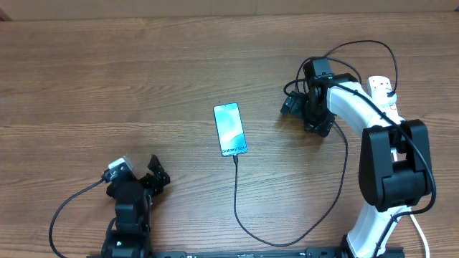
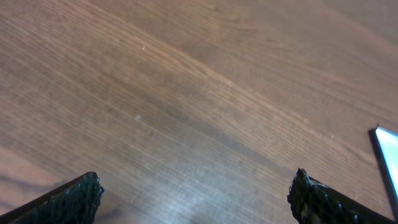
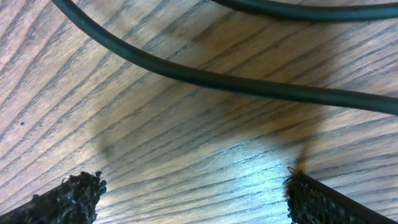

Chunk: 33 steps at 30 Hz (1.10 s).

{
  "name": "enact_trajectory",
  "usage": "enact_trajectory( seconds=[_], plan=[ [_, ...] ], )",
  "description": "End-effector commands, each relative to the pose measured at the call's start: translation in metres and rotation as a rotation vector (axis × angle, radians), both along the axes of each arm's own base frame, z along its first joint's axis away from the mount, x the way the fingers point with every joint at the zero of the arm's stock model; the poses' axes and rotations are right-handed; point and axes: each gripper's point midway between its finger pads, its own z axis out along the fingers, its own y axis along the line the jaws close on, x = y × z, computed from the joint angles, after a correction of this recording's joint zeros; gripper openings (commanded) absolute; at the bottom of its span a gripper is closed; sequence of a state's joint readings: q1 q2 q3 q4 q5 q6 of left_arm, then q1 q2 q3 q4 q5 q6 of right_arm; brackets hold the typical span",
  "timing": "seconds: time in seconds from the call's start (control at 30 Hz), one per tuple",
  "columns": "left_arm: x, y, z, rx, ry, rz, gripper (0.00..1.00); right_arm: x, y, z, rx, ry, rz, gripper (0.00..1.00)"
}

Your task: Plug charger to phone and switch on socket

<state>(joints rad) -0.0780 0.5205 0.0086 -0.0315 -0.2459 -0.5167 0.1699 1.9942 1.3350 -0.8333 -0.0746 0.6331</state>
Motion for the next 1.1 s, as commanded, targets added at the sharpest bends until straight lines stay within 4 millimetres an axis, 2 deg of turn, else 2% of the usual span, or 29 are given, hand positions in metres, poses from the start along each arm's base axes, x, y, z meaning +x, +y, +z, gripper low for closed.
enact_trajectory(
  seconds=[0.0, 0.3, 0.43, 0.6, 0.73, 1.07],
  plan=[
    [0.002, 0.003, 0.019, 0.083, -0.072, -0.028, 1.0, 0.003, 0.0, 0.01, 0.009, -0.028, -0.001, 1.0],
    [0.006, -0.002, 0.076, 0.215, -0.296, -0.118, 1.0, 0.003, 0.0, 0.01, 0.009, -0.028, -0.001, 1.0],
    [0.005, -0.006, 0.09, 0.255, -0.353, -0.165, 1.0, 0.003, 0.0, 0.01, 0.009, -0.028, -0.001, 1.0],
    [0.005, -0.017, 0.093, 0.279, -0.37, -0.246, 1.0, 0.003, 0.0, 0.01, 0.009, -0.028, -0.001, 1.0],
    [0.003, -0.018, 0.104, 0.332, -0.413, -0.258, 1.0, 0.003, 0.0, 0.01, 0.009, -0.028, -0.001, 1.0],
    [0.003, -0.018, 0.104, 0.376, -0.406, -0.271, 1.0, 0.003, 0.0, 0.01, 0.009, -0.028, -0.001, 1.0]
  ],
)
